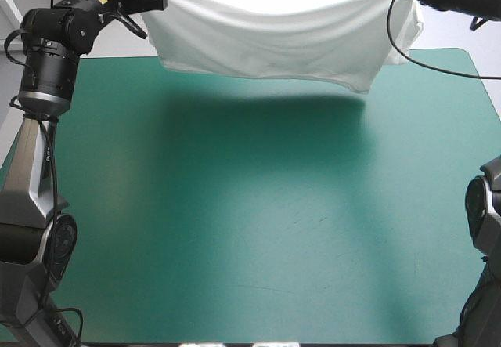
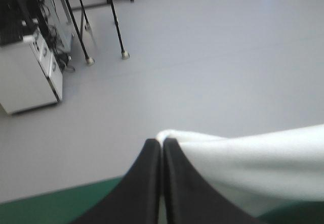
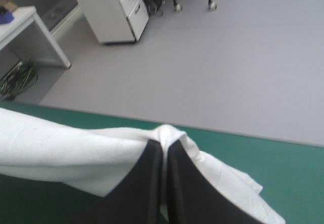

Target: Fold the cloth

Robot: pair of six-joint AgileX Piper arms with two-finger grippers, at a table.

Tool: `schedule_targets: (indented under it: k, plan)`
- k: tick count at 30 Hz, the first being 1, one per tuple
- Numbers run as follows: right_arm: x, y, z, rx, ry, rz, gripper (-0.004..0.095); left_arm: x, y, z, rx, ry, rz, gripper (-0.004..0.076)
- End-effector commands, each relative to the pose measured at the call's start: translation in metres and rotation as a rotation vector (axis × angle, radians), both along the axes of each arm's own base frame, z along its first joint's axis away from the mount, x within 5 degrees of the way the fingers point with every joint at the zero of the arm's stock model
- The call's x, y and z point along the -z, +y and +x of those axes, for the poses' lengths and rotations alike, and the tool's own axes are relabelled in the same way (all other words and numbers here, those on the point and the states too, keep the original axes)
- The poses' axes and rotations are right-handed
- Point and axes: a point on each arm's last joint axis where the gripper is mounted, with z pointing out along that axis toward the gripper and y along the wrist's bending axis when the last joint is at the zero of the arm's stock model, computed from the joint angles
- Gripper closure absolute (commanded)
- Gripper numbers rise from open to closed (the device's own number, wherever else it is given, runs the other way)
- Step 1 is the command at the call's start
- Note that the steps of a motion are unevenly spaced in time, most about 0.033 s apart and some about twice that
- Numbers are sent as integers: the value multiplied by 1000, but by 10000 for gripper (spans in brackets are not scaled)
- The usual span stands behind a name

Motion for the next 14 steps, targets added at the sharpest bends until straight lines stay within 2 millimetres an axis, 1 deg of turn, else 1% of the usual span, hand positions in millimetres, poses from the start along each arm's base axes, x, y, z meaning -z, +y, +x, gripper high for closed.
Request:
schedule_targets:
  k: [1,3,7,14]
  plan:
    - [-5,2,-12,-35,21,15,925,-5,0,-16,0,12,-34,733]
    - [14,1,-6,-46,95,20,925,14,0,-15,-1,110,-26,733]
    - [51,0,2,-66,222,27,925,41,1,-21,-1,242,-2,733]
    - [94,3,-8,-88,366,24,925,79,4,-39,-3,391,24,733]
